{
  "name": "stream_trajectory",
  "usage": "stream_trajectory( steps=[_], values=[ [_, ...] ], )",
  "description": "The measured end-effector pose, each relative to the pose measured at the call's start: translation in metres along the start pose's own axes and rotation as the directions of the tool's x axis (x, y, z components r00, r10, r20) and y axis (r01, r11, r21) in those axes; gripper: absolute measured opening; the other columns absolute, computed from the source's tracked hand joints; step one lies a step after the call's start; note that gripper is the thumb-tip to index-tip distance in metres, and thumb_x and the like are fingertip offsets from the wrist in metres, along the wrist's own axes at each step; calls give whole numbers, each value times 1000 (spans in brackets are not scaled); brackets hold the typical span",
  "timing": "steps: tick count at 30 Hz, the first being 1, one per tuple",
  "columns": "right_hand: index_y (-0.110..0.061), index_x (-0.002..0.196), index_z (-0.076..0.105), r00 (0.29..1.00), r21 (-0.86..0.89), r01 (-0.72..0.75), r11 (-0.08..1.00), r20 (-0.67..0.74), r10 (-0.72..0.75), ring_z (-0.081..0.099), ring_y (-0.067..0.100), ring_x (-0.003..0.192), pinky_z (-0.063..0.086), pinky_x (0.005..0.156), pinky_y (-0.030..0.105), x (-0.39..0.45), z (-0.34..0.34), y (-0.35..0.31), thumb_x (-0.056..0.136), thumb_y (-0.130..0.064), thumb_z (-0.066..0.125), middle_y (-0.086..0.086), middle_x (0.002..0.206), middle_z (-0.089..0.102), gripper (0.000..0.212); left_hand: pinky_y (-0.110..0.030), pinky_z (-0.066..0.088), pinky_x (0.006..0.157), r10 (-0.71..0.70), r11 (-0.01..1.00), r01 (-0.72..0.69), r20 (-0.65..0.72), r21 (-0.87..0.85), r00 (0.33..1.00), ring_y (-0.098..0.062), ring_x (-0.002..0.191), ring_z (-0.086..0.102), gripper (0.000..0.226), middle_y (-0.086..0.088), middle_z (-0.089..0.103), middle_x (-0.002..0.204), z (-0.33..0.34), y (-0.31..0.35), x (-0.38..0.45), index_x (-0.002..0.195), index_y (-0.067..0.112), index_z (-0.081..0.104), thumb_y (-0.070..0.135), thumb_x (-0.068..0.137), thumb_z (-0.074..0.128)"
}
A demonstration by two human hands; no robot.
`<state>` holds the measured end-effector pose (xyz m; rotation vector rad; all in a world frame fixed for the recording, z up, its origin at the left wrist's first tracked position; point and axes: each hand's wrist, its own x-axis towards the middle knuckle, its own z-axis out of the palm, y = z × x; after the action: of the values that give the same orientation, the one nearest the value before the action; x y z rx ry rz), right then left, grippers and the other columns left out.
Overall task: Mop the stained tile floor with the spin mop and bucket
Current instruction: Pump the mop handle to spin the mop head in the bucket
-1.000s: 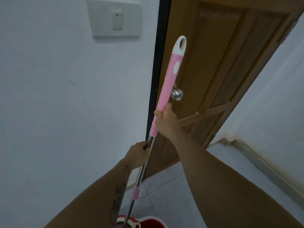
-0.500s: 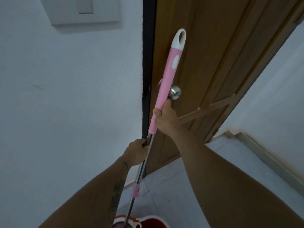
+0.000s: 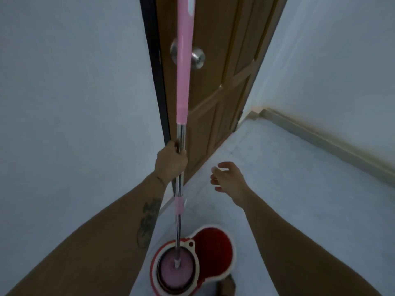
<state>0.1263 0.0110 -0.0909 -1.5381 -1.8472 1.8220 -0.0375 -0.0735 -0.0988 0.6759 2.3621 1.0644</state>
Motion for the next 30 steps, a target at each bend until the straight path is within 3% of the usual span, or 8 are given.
stream_trajectory(
  steps=[3,8,12,16,22,24,27,30],
  values=[
    [-15,121,49,977,46,-208,977,-29,210,65,24,76,57,75,39,-20,11,86,93,-25,61,14,93,69,32,-26,47,71,-3,997,-1,-55,-74,998,-17,84,60,28,0,59,97,14,-14,-8,120,13,54,29,97,51],
    [-10,110,55,889,18,-456,890,-37,456,63,25,75,57,74,40,-48,40,223,96,-21,54,14,88,66,17,-21,45,72,-132,988,127,-49,-91,990,-17,90,61,31,-5,62,108,62,-72,-28,122,12,55,29,96,54],
    [-13,94,54,828,1,-561,828,-13,561,67,28,83,58,82,44,-53,60,307,96,-19,52,16,93,68,7,-6,35,50,-252,964,251,6,-85,968,-7,75,56,30,5,59,96,107,-143,-58,116,17,56,39,95,57],
    [-8,98,59,769,54,-639,767,10,640,66,26,80,58,83,43,-30,91,389,94,-16,52,17,92,68,10,-15,35,48,-271,963,271,59,1,961,-3,65,54,24,10,55,79,150,-221,-74,104,20,53,42,95,54],
    [-7,101,59,624,249,-756,606,-8,781,61,26,83,56,72,35,28,135,499,95,-16,54,13,96,62,12,-32,50,65,-229,973,225,189,44,955,-18,70,59,26,-2,58,77,218,-336,-86,93,16,56,41,95,50],
    [-8,110,58,614,285,-757,588,5,789,60,27,91,56,78,38,47,149,524,95,-20,54,12,102,60,19,-31,46,63,-245,969,238,240,58,939,-11,65,59,28,2,58,74,233,-366,-91,97,18,58,44,97,47],
    [-9,122,58,625,334,-746,576,56,778,62,29,96,55,73,37,71,170,550,93,-22,50,12,110,64,32,-19,39,53,-249,968,239,314,69,916,5,46,55,26,5,58,68,248,-397,-98,104,22,58,43,101,44],
    [-10,119,59,649,342,-713,612,-7,761,66,30,96,59,67,36,83,182,566,94,-18,47,13,108,68,29,-15,40,54,-203,978,210,300,9,932,2,52,56,23,8,56,70,257,-411,-100,104,22,60,40,100,46]
  ],
)
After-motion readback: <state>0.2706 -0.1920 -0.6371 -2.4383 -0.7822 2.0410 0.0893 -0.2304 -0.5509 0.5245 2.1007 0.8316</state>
